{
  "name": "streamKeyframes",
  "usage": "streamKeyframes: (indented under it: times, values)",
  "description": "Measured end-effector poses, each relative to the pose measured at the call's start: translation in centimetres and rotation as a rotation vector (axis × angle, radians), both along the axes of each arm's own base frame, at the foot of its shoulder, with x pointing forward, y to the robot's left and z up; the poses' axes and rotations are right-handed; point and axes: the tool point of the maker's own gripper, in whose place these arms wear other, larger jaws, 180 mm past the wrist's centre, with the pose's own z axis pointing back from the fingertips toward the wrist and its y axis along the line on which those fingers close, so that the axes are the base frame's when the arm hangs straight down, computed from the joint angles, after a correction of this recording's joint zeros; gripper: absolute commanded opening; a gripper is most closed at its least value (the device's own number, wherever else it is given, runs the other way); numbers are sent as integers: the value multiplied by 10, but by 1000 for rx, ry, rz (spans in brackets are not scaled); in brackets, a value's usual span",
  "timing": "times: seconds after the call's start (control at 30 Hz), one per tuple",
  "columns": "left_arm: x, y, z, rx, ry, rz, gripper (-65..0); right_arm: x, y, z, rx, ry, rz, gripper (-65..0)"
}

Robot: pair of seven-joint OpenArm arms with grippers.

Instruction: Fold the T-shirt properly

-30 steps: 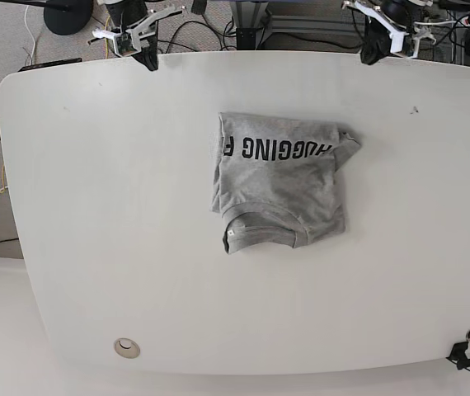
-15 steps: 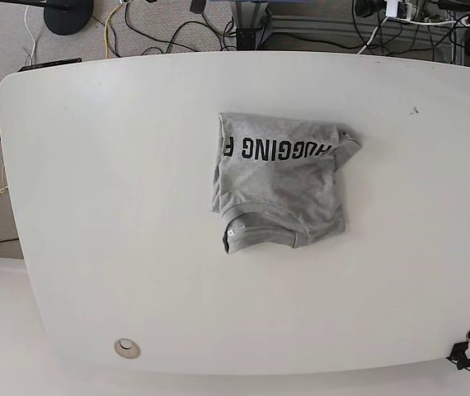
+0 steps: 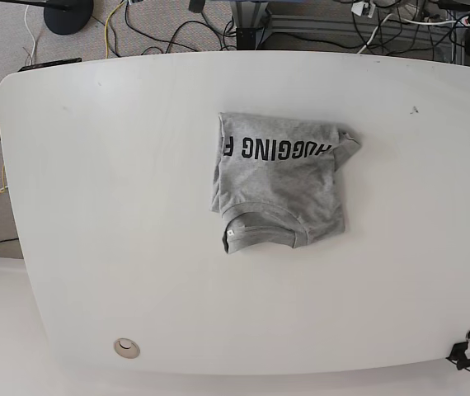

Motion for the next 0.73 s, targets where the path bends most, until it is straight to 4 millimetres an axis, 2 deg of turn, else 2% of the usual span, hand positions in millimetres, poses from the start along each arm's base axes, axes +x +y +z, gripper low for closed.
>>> streamKeyframes:
  times: [0.2,0.4,0.5,0.63,0.73]
  values:
    - [1,-7,-34,2,93,-6,-636,-11,9,-33,12,95,19,-650]
    - [3,-8,-64,58,197,9,-634,5,17,-60,22,138,1,-650]
    - [-1,-5,-79,117,272,3,-634,12,12,-68,10,154,-8,-650]
    - [7,-8,-88,158,316,-4,-634,18,5,-76,-7,179,-18,-650]
    - [18,-2,-92,202,314,-11,-635,23,2,-82,-13,200,-27,-650]
